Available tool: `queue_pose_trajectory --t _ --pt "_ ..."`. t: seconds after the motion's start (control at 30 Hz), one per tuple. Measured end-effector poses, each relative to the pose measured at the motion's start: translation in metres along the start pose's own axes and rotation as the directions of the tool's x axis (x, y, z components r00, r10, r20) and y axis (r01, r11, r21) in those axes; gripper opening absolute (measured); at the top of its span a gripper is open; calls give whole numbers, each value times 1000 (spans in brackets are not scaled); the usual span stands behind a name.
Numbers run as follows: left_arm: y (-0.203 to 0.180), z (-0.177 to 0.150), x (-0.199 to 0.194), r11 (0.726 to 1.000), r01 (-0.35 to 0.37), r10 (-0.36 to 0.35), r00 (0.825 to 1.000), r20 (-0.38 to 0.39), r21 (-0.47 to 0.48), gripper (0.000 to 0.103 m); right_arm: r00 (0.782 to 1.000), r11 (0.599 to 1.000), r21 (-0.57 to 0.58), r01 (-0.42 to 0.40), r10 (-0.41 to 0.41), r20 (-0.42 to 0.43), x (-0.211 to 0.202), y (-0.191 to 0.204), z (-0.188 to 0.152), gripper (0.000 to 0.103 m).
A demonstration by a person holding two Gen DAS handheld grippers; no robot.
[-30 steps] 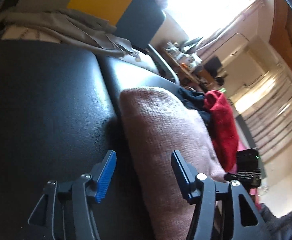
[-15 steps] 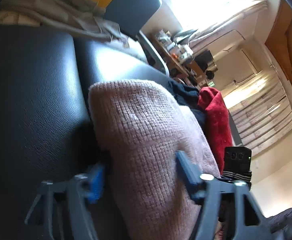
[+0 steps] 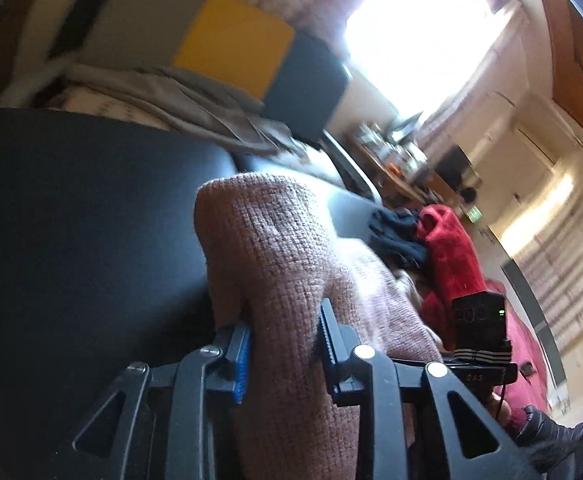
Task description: Fold clothes
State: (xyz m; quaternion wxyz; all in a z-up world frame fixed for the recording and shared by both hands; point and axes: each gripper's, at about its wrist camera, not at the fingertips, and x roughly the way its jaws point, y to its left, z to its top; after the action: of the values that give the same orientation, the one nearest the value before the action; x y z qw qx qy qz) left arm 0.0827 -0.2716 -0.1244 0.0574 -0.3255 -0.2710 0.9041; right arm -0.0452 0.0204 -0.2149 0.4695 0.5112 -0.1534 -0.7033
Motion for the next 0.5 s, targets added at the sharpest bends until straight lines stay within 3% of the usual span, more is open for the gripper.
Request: queue_pose_trajectory --t 0.13,0.27,0.4,0.5 --pt "23 0 -70 996 -79 83 990 118 -33 27 987 987 -68 -144 138 -85 56 51 16 38" --pt "51 5 -144 981 -179 193 950 247 -78 26 953 946 -184 -267 230 -198 122 130 41 37" --pt "87 14 -234 946 -286 323 860 394 -151 26 909 862 -329 -386 295 -295 192 239 70 37" --pt "117 26 -299 907 -365 420 768 482 -209 26 879 786 -415 -458 331 -343 238 320 89 37"
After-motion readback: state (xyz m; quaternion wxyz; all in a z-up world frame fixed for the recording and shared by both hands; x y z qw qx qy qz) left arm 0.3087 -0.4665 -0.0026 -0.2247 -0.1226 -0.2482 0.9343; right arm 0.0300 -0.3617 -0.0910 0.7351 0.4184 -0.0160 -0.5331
